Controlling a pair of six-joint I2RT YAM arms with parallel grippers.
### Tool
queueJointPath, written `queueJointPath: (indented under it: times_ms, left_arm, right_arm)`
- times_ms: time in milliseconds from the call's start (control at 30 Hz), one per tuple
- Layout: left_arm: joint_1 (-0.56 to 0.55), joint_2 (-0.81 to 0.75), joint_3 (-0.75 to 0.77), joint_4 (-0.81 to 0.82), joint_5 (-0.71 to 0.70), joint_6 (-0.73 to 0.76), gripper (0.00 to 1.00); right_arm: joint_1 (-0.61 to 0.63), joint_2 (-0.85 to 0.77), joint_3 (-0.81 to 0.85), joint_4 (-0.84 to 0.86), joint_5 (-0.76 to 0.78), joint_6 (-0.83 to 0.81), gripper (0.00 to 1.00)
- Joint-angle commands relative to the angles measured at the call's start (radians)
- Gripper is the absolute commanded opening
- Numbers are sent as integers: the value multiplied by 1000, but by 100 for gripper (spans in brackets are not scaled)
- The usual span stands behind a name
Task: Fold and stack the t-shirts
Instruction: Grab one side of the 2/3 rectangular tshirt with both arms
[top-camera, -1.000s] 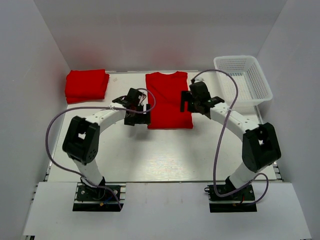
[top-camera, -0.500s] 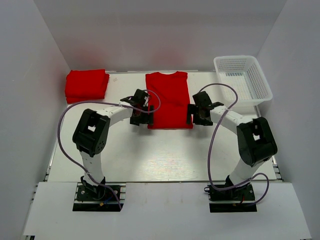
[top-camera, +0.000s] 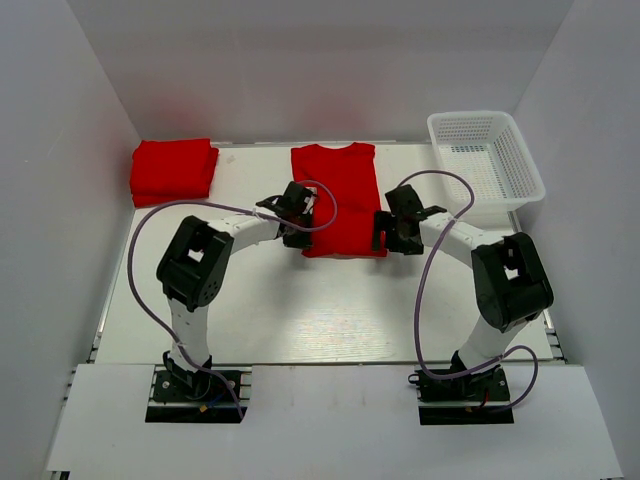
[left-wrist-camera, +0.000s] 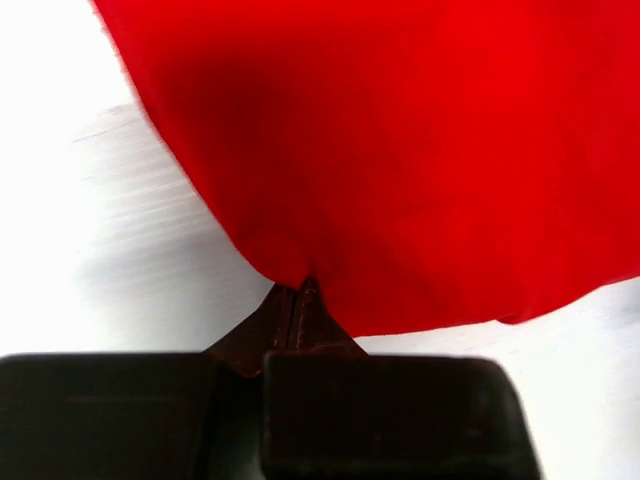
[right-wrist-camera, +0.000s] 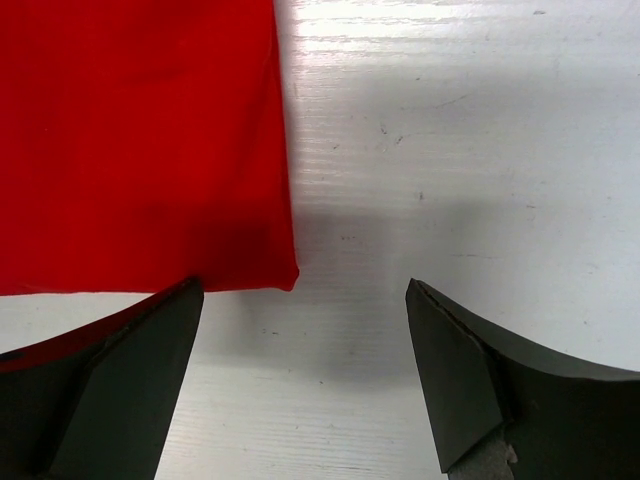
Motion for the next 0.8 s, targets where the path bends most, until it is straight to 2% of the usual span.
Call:
queueJointPath:
  times_ms: [0,200,467,500,567,600,667,767]
  left_arm:
    - [-27,84,-33,-41,33,-11,0]
    - [-36,52,-44,-41,11,-32,0]
    - [-36,34,-65,-64,-7,-51,0]
    - [-36,34,-65,-75,-7,-51,0]
    - [-36,34,-76,-75,-16,-60,0]
    - [-36,23,-76,-75,-16,-60,0]
    - [-36,23,-87,-75,-16,-60,0]
    - [-36,3,-105,-66,-16,-69,0]
  right_arm:
    - [-3,-32,-10,36,-28,5,88]
    - [-3,-14,-5,51,-46,25,83]
    - [-5,17,-45,85,-82,61,63]
    - [-3,23,-57,91,-86,66,56]
    - [-3,31,-63,91,-93,69,48]
    - [-5,41,-68,94,-112,68,38]
    - [-3,40,-86,111,-117,78,32]
    - [-3,41,-105,116,-117,81,5]
